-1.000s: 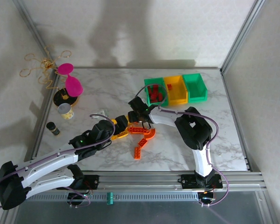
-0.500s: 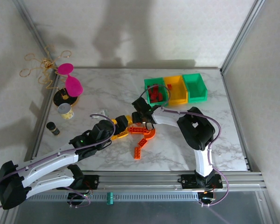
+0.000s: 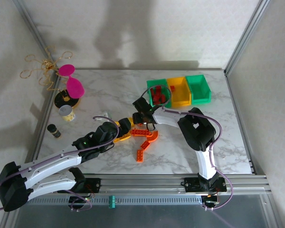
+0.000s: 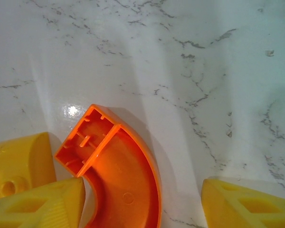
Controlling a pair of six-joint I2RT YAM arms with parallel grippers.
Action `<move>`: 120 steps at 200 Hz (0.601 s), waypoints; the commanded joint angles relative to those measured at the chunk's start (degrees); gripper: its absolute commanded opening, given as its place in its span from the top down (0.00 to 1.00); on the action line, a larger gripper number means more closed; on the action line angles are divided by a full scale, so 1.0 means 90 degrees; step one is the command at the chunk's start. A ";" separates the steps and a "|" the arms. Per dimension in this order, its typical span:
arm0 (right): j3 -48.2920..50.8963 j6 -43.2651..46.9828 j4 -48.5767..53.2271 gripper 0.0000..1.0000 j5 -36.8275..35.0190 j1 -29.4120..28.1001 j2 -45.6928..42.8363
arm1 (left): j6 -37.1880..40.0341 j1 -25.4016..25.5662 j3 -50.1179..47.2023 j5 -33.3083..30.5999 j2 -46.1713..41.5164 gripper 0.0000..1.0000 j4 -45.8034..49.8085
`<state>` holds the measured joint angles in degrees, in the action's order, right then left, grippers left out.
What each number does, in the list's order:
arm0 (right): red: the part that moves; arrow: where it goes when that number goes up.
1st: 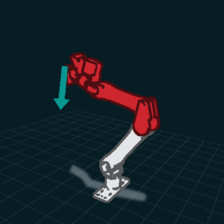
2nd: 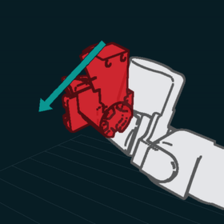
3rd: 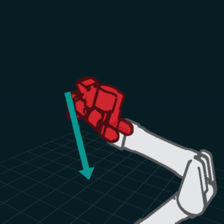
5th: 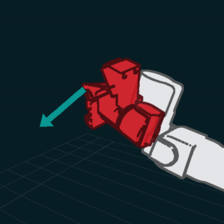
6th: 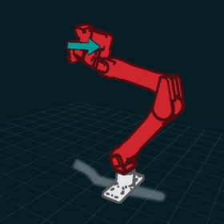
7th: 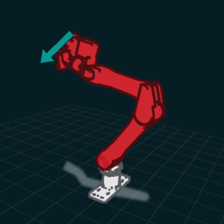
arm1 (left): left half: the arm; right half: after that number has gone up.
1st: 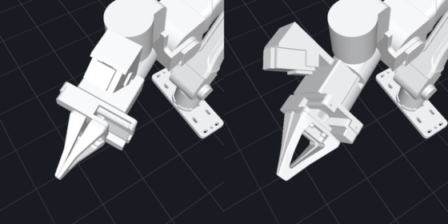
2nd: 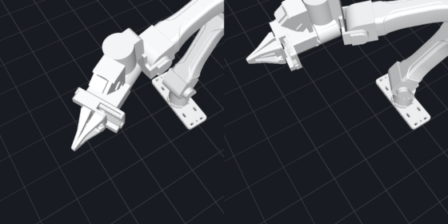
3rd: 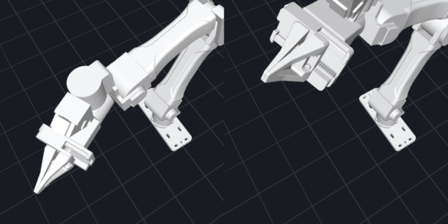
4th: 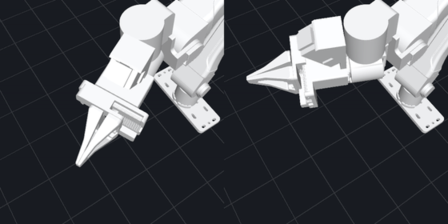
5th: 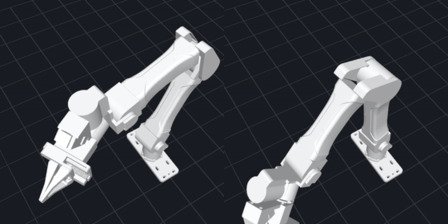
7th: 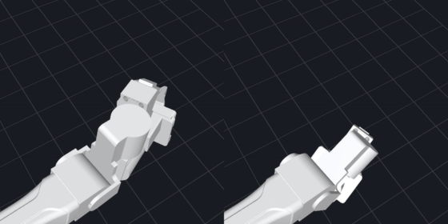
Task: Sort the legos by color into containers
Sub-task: Pick up the lego from the center of the table.
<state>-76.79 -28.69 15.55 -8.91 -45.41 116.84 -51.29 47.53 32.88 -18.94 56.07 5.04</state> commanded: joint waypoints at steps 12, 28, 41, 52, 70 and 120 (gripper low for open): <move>-0.0093 0.0284 0.0166 0.35 0.0468 -0.0090 0.0397 | -0.0009 -0.0047 0.0126 -0.0164 -0.0127 0.00 0.0086; -0.0006 0.0360 0.0165 0.41 0.0484 -0.0091 0.0388 | 0.0000 -0.0047 0.0124 -0.0157 -0.0109 0.00 0.0065; 0.0012 0.0348 0.0292 0.45 0.0335 -0.0091 0.0373 | 0.0005 -0.0047 0.0144 -0.0153 -0.0082 0.00 0.0066; 0.0059 0.0323 0.0370 0.47 0.0166 -0.0091 0.0316 | 0.0000 -0.0047 0.0164 -0.0134 -0.0056 0.00 0.0065; 0.0157 0.0274 0.0352 0.50 0.0081 -0.0091 0.0171 | 0.0005 -0.0047 0.0165 -0.0117 -0.0042 0.00 0.0027; 0.0166 0.0143 0.0267 0.60 0.0093 -0.0053 -0.0077 | -0.0025 -0.0049 0.0183 -0.0078 -0.0048 0.00 0.0029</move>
<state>-76.71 -26.28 16.53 -10.44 -45.41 116.68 -51.29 47.53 32.88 -18.94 55.92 5.04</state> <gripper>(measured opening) 0.418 0.996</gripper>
